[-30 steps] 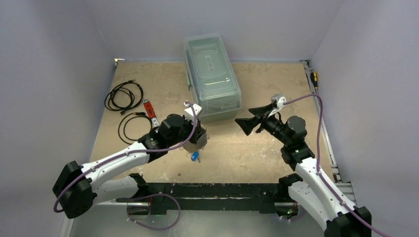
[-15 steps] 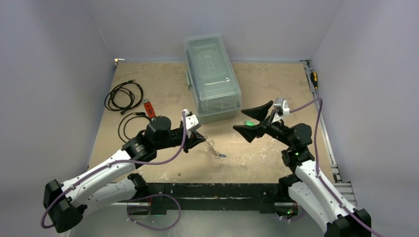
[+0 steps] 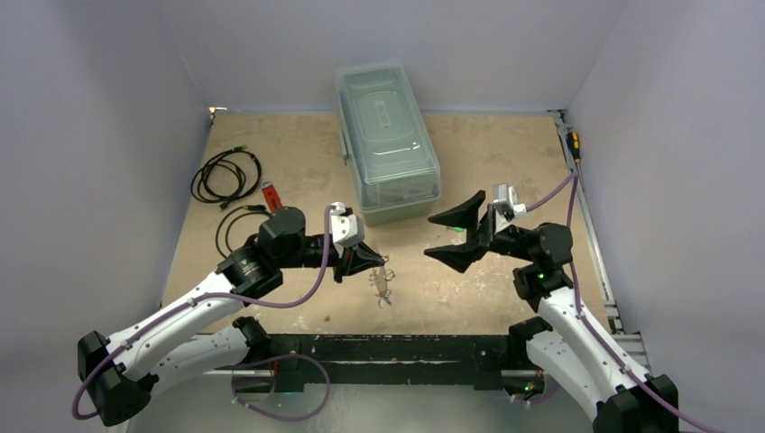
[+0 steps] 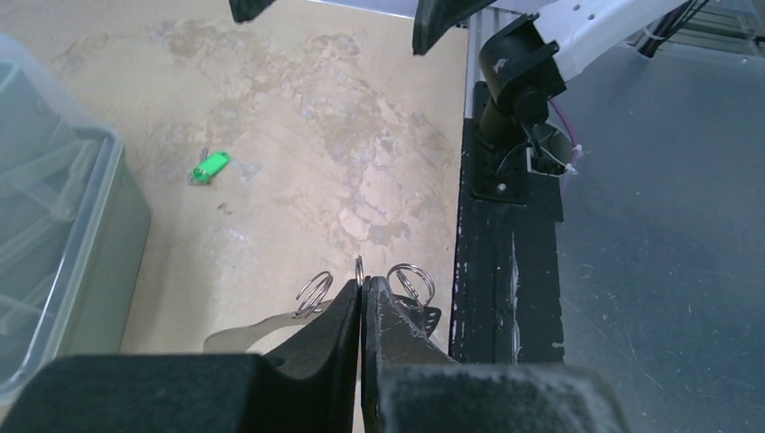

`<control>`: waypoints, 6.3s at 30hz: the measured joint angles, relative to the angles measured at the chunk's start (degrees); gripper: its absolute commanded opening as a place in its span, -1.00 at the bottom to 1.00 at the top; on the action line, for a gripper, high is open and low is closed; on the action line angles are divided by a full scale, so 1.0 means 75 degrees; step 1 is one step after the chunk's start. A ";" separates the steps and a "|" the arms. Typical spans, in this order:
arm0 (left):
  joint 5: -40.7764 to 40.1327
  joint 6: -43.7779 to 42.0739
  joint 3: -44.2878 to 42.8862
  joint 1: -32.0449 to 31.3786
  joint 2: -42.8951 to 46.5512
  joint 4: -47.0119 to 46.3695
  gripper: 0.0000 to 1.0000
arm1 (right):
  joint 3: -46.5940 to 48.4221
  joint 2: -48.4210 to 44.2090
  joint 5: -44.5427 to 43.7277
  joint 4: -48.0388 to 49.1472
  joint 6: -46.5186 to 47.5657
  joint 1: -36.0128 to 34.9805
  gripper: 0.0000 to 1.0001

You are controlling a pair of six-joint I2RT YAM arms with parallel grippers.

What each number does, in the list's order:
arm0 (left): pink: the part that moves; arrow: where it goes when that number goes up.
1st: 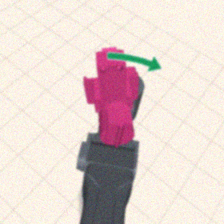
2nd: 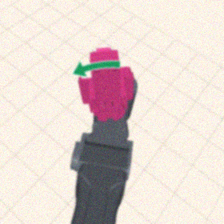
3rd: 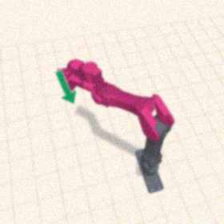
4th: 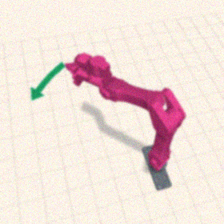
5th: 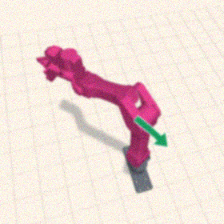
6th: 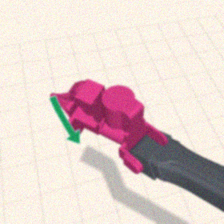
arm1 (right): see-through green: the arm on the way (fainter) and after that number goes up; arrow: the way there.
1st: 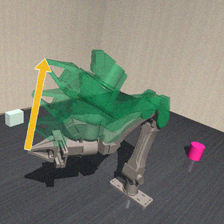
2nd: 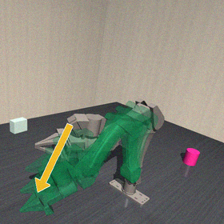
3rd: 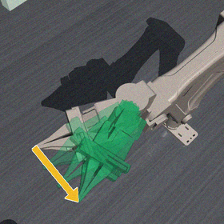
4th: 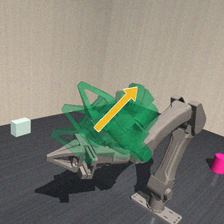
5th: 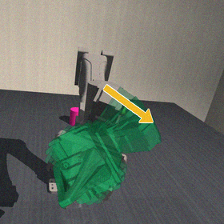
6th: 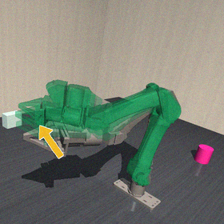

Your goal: Put the keys on the keyring

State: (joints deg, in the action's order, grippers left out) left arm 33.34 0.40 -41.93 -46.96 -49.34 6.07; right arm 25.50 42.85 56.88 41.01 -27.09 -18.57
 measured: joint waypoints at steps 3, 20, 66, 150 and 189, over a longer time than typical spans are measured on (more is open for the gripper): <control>0.0236 -0.0029 -0.0117 0.0000 -0.0032 -0.0052 -1.00 | 0.0087 0.0154 0.0356 0.0198 -0.0067 -0.0128 0.38; 0.0799 -0.0726 -0.1070 0.0000 -0.0495 0.1026 -1.00 | 0.1166 0.1029 -0.0154 -0.1661 0.1515 -0.2159 0.11; 0.1122 -0.1201 -0.1705 0.0000 -0.0793 0.2171 -1.00 | 0.1743 0.1629 -0.0618 -0.3532 0.3430 -0.3340 -0.94; 0.0857 0.0752 -0.0414 0.0000 0.0880 -0.2704 -0.55 | 0.0326 0.2055 -0.2119 0.5117 -0.0510 -0.3579 -1.00; 0.1139 0.1139 -0.0341 0.0003 0.0562 -0.3095 -0.77 | 0.0329 0.2133 -0.2343 0.4957 -0.0236 -0.3774 -1.00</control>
State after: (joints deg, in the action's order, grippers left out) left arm 41.89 8.95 -44.49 -46.94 -45.12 -17.15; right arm 27.97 58.85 39.31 78.19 -28.86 -46.87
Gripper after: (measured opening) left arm 0.133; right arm 0.005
